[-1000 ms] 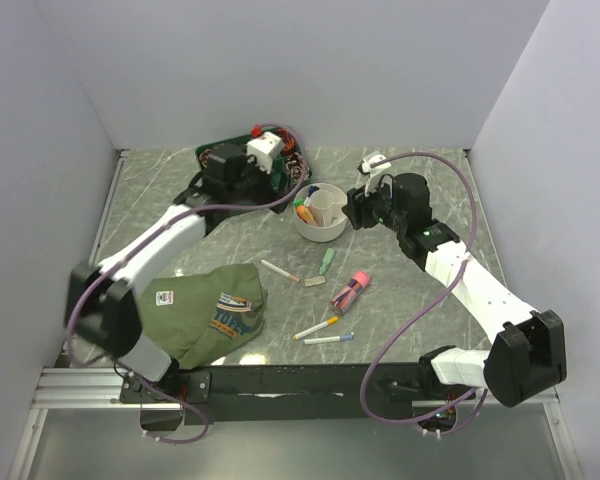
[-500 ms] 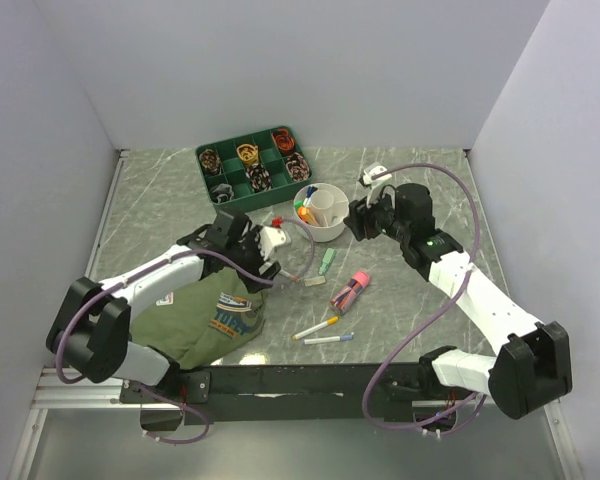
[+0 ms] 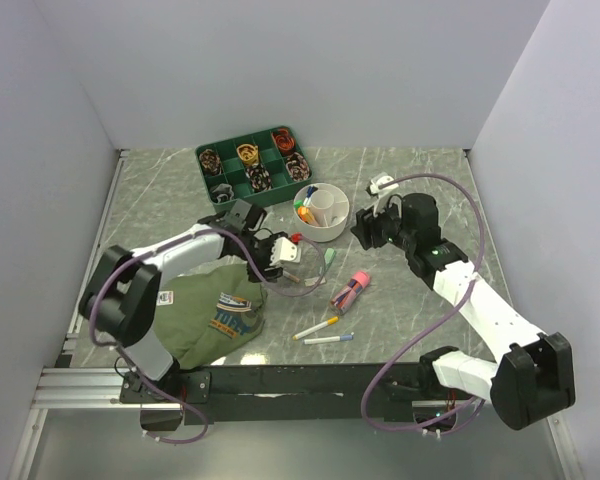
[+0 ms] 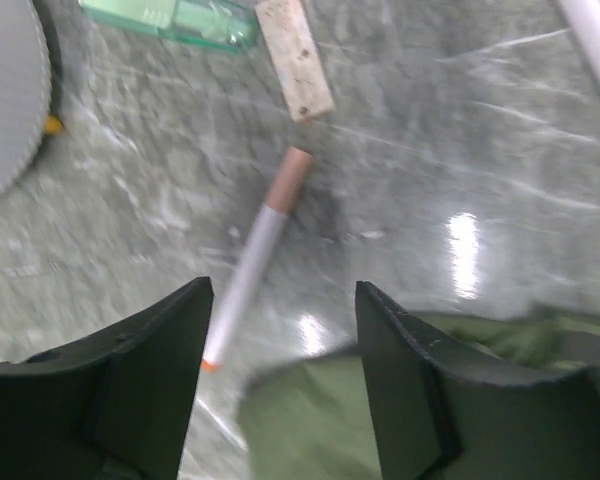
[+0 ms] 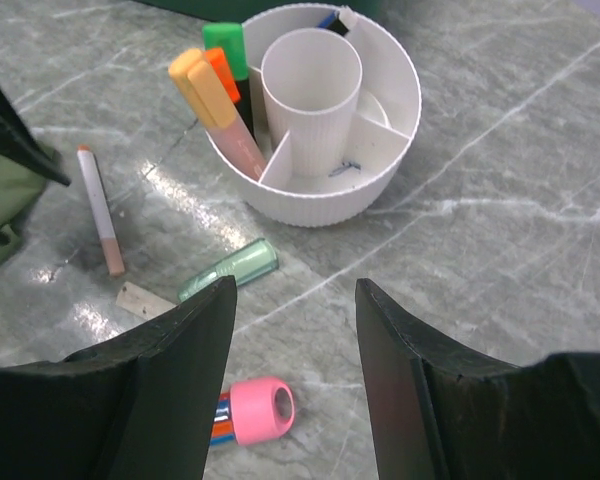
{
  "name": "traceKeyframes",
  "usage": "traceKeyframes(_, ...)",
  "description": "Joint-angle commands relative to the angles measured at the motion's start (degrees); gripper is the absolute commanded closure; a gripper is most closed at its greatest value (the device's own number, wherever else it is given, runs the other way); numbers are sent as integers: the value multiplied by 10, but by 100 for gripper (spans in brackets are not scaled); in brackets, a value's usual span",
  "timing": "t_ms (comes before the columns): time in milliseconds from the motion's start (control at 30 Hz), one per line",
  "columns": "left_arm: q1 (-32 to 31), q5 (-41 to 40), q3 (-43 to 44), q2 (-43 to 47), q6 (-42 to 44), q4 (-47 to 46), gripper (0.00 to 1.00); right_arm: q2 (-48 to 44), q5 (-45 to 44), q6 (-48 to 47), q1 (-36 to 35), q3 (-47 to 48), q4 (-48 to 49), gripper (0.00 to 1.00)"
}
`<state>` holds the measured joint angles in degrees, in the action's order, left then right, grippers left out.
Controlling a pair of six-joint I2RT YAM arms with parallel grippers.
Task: Sort the stationery into containers
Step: Pick up the pen from the center of the board.
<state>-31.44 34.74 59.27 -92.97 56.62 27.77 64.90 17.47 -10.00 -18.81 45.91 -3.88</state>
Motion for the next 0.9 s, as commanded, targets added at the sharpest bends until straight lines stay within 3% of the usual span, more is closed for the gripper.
traceKeyframes(0,-8,30,65,-44,81,24,39,-28,8,-6,11,-14,16,41)
traceKeyframes(233,-27,26,123,-122,106,78,56,-29,12,-4,24,-25,26,42)
traceKeyframes(733,-52,1,141,-176,68,62,61,-7,20,8,40,-18,38,43)
traceKeyframes(867,-63,-20,146,-186,60,63,71,-9,19,7,41,-21,37,43)
